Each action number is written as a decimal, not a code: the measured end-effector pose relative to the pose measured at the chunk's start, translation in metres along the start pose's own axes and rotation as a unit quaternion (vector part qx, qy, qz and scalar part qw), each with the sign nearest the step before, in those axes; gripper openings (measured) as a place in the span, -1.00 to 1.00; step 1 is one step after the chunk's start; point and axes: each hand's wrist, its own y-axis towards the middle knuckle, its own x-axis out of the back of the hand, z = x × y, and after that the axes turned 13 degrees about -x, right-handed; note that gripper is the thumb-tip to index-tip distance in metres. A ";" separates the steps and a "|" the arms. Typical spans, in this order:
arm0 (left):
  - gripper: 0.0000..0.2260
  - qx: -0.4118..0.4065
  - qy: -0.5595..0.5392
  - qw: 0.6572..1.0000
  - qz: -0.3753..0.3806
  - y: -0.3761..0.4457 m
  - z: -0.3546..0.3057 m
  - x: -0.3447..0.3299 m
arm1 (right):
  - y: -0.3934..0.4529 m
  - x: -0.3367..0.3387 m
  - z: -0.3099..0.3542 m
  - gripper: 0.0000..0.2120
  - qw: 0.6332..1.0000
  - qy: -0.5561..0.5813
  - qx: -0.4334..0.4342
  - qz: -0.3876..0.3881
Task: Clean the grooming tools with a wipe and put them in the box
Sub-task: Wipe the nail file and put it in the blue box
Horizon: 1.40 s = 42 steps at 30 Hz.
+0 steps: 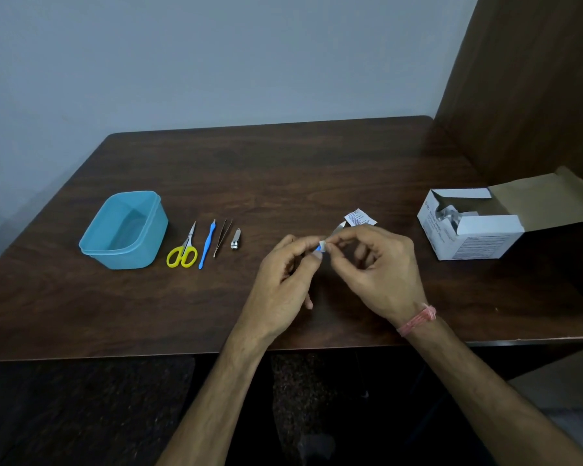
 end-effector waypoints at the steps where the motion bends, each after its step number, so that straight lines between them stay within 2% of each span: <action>1: -0.78 -0.003 0.003 1.000 -0.001 0.000 -0.001 -0.001 | 0.000 0.000 0.000 -0.85 1.000 0.002 -0.001 -0.001; 5: -0.78 -0.006 0.019 1.000 0.001 0.000 -0.003 -0.003 | 0.005 0.000 -0.002 -0.86 0.999 0.014 -0.034 -0.021; 10: -0.75 -0.009 0.013 1.000 0.005 0.000 -0.003 0.000 | 0.004 0.001 -0.001 -0.87 0.999 0.030 -0.040 0.007; 15: -0.74 0.003 0.005 1.000 -0.005 0.002 -0.001 0.000 | 0.007 0.000 -0.003 -0.92 0.996 0.055 -0.075 -0.017; 19: -0.76 -0.002 -0.004 1.000 -0.002 0.002 0.001 0.001 | 0.004 0.002 -0.002 -0.89 0.996 0.061 -0.066 0.011; 24: -0.74 0.000 -0.002 1.000 -0.001 0.001 0.001 0.000 | 0.007 0.001 -0.006 -0.92 0.994 0.070 -0.087 -0.008; 28: -0.77 0.002 -0.002 1.000 -0.011 0.001 0.001 0.001 | 0.004 0.002 -0.003 -0.90 0.995 0.066 -0.069 0.028; 32: -0.75 0.002 -0.001 1.000 -0.010 0.001 0.001 0.000 | 0.007 0.002 -0.005 -0.94 0.993 0.077 -0.094 -0.013; 36: -0.77 0.004 -0.002 1.000 -0.015 0.001 0.001 0.001 | 0.003 0.002 -0.002 -0.92 0.994 0.072 -0.081 0.014; 40: -0.76 0.009 0.008 1.000 -0.008 0.001 -0.001 -0.001 | 0.007 0.002 -0.004 -0.94 0.989 0.088 -0.115 -0.020; 42: -0.76 0.009 0.005 1.000 -0.007 0.001 -0.002 0.000 | 0.006 0.002 -0.004 -0.94 0.989 0.090 -0.114 -0.010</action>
